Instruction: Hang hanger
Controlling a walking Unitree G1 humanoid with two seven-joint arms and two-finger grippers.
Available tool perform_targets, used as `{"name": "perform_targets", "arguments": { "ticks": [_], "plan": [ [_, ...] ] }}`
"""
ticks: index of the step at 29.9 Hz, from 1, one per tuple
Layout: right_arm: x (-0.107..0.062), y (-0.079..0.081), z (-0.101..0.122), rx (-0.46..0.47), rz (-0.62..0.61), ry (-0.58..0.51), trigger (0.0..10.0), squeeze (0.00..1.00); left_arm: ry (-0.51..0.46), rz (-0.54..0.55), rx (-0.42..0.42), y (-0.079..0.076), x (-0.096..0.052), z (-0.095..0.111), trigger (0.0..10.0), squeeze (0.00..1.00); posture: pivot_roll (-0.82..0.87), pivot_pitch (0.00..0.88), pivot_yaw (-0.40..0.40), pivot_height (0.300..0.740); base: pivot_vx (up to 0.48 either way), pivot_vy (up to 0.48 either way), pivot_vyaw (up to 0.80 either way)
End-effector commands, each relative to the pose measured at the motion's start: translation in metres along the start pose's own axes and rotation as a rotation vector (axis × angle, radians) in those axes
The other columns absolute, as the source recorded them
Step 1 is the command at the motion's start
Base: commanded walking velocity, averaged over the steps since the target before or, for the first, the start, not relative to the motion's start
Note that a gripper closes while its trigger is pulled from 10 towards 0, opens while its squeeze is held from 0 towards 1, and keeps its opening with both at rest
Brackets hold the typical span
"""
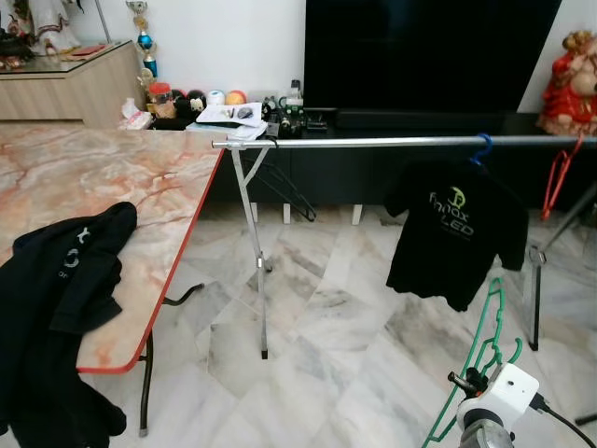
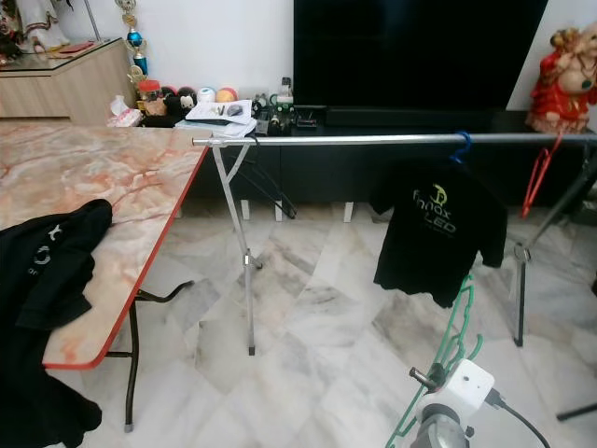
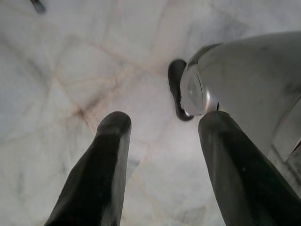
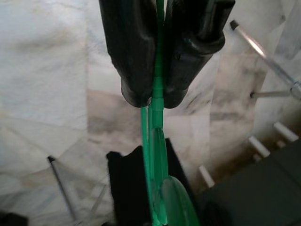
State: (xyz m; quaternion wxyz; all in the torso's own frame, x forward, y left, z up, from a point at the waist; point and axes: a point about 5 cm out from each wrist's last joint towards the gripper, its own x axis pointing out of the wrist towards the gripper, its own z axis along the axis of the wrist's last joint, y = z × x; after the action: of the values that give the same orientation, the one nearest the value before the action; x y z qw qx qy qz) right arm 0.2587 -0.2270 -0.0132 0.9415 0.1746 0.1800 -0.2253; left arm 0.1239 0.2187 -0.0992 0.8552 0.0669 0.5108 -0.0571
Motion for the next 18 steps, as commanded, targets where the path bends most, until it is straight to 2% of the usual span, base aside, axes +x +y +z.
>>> {"name": "perform_targets", "arguments": {
  "ticks": [1,14,18],
  "plan": [
    [0.0008,0.005,0.0009,-0.023,0.024,0.001,10.0,0.0,0.008,0.005,0.003,0.0015,-0.0005,-0.0016,10.0,0.0,0.14,0.006,-0.017,0.74,0.394,0.0,0.0],
    [0.0018,0.0071,0.004,-0.071,0.046,-0.011,10.0,0.0,0.004,0.004,0.002,-0.0001,0.0004,0.0005,10.0,0.0,0.14,0.017,-0.019,0.74,0.393,0.0,0.0],
    [0.0018,0.0095,0.0044,-0.08,0.056,-0.015,10.0,0.0,0.005,0.003,0.002,-0.0008,0.0005,0.0002,10.0,0.0,0.14,0.02,-0.019,0.74,0.39,0.0,0.8]
  ]
}}
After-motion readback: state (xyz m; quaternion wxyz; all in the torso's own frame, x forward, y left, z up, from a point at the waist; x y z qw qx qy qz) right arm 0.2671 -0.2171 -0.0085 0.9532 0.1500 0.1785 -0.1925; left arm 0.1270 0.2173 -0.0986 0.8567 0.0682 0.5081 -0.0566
